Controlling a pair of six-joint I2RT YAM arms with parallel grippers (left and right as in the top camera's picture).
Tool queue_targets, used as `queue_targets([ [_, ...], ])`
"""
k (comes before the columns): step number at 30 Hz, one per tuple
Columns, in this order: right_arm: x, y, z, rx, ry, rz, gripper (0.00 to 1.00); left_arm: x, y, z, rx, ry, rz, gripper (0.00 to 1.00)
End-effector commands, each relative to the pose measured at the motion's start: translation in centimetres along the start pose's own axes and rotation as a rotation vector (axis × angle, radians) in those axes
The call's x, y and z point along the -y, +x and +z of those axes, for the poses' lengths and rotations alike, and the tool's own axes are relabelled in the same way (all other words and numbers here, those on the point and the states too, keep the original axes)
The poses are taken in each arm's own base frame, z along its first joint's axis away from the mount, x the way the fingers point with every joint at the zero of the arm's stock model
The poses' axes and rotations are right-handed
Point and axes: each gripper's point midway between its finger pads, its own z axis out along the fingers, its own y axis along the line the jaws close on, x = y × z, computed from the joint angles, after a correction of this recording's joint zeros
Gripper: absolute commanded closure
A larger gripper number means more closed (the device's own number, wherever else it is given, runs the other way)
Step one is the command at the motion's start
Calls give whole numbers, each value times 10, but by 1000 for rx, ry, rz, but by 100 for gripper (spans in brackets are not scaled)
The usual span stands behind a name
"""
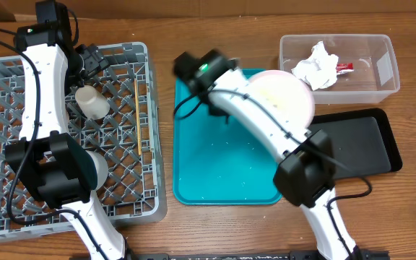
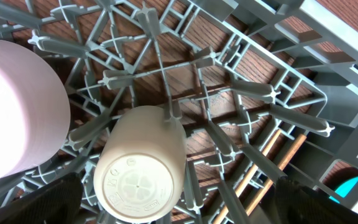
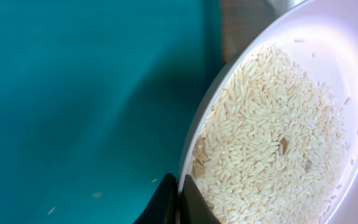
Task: Sort waste into correct bins and load items into the dishwasher
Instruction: 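Carry the plate right over the black tray and tilt it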
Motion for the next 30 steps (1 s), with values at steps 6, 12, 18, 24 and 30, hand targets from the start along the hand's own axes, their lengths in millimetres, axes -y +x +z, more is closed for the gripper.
queue_targets([
  [6, 70, -33, 34, -61, 62, 381, 96, 5, -5, -6, 19, 19, -16, 0],
  [12, 120, -46, 47, -90, 82, 670, 96, 5, -5, -6, 19, 19, -16, 0],
  [18, 174, -61, 45, -79, 44, 911, 97, 5, -5, -6, 19, 19, -16, 0],
  [24, 212, -74, 59, -144, -90, 1047, 97, 5, -5, -6, 19, 19, -16, 0],
  [30, 233, -88, 78, -225, -284, 1141, 97, 5, -5, -6, 19, 19, -16, 0],
])
